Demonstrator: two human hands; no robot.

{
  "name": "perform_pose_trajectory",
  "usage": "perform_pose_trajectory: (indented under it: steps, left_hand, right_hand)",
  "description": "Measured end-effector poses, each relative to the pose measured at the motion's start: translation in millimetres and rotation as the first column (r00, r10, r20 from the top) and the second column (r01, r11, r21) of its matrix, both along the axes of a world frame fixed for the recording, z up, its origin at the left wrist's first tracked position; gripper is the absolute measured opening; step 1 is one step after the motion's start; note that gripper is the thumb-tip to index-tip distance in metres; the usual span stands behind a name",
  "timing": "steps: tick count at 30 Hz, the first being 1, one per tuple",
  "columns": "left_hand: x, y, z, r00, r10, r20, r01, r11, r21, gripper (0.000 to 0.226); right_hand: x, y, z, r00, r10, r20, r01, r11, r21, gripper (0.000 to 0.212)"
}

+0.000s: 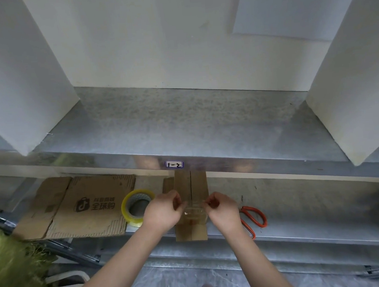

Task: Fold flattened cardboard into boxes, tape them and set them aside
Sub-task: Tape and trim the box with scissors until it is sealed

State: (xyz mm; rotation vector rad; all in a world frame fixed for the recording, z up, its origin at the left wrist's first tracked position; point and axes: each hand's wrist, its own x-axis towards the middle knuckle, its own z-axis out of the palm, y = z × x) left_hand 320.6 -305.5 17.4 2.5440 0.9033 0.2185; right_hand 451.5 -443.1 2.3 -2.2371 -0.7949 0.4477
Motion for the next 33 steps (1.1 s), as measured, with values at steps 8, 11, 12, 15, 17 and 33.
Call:
perform_pose_trajectory:
  steps: [8,11,12,15,17,33]
  left_hand:
    - [-12,11,-12,0.980,-0.049,0.193,0.061,0.996,-0.059,0.027]
    - [-13,7,-17,0.938,-0.191,0.289,0.215,0.975,-0.055,0.015]
    - [-14,5,-19,0.933,-0.193,0.304,0.230,0.969,-0.090,0.019]
    - [-17,3,-27,0.931,-0.169,0.324,0.216,0.970,-0.114,0.032]
    - [-16,4,-31,0.931,-0.160,0.329,0.197,0.977,-0.083,0.025]
    - [-25,14,-18,0.938,0.071,0.339,0.090,0.895,-0.438,0.031]
  right_hand:
    - [1,-6,-9,0.994,-0.062,0.088,0.048,0.987,0.155,0.043]
    - [1,-13,-15,0.965,0.078,0.251,-0.129,0.972,0.197,0.016]
    - [0,-16,-17,0.965,0.123,0.232,-0.168,0.969,0.183,0.013]
    - [-2,-22,-26,0.967,0.155,0.202,-0.194,0.962,0.190,0.015]
    - [-5,-19,-29,0.970,0.126,0.207,-0.171,0.962,0.212,0.015]
    - [4,-16,-22,0.990,0.137,-0.035,-0.124,0.958,0.257,0.046]
